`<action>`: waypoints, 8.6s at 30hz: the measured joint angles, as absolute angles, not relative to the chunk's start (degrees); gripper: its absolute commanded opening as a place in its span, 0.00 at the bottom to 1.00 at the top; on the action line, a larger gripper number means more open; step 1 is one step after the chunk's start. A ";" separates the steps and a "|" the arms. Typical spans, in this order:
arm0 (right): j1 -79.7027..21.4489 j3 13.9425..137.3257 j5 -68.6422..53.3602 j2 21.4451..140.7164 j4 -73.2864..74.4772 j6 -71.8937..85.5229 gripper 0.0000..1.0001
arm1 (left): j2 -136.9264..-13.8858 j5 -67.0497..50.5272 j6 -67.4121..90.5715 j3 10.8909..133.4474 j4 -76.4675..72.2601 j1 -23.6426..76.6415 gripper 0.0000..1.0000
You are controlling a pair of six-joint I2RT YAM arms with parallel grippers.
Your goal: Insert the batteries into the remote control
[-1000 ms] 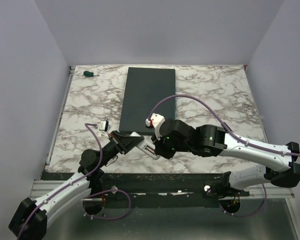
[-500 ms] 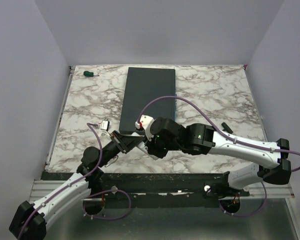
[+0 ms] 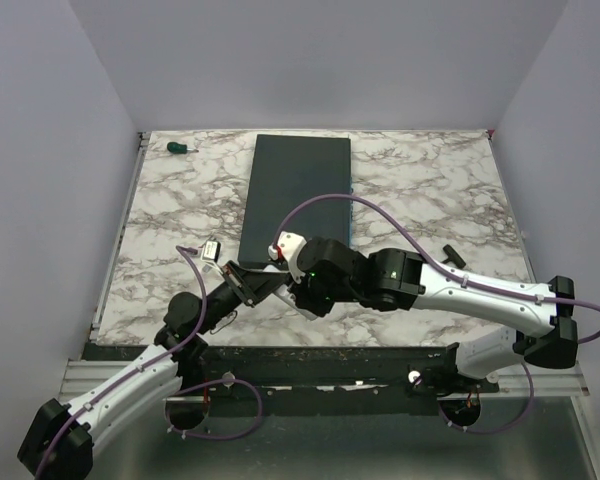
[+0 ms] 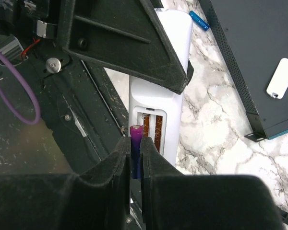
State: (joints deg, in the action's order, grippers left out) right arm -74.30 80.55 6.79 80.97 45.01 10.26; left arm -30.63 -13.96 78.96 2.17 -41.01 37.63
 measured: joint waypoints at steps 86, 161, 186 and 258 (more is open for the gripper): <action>-74.32 56.88 8.60 51.18 24.36 7.46 0.21 | -31.14 -12.43 80.62 1.56 -39.88 37.63 0.00; -74.30 42.24 7.97 55.40 10.33 21.08 0.08 | -31.99 -11.97 82.63 1.56 -35.83 37.63 0.00; -74.30 42.26 9.65 57.01 9.98 21.02 0.08 | -32.42 -11.94 82.78 1.56 -35.88 37.63 0.00; -74.32 43.92 11.31 61.19 8.05 19.88 0.13 | -32.42 -10.26 82.50 1.45 -35.64 37.56 0.00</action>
